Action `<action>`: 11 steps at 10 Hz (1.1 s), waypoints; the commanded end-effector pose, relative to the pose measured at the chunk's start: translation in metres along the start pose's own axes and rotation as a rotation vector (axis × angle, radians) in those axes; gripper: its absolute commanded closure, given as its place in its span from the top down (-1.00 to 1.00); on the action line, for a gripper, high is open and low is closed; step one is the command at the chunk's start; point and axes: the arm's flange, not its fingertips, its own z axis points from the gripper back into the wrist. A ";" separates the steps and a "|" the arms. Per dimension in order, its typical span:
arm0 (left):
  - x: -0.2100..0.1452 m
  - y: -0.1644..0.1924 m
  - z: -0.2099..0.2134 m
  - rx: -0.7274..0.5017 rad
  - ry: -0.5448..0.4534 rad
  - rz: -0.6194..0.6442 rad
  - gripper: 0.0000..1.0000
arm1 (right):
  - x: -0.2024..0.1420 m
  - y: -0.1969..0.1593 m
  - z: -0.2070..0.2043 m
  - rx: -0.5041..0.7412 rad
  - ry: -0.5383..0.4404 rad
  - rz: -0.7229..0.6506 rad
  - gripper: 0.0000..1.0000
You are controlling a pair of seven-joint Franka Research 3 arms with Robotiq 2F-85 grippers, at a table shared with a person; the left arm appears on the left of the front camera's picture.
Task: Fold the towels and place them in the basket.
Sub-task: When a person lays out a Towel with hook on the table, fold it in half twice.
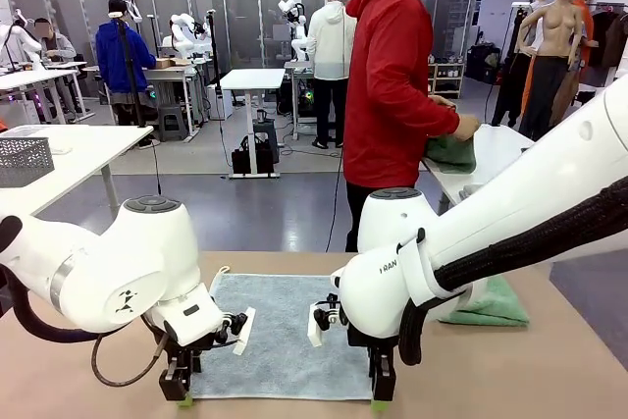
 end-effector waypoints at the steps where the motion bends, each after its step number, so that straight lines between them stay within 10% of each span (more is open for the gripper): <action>1: 0.001 -0.002 -0.004 0.048 0.016 0.007 0.27 | 0.003 0.000 -0.003 -0.026 0.012 -0.016 0.29; 11: 0.001 0.002 0.006 0.039 0.052 -0.013 -1.00 | 0.005 -0.003 -0.001 -0.021 -0.001 -0.015 -1.00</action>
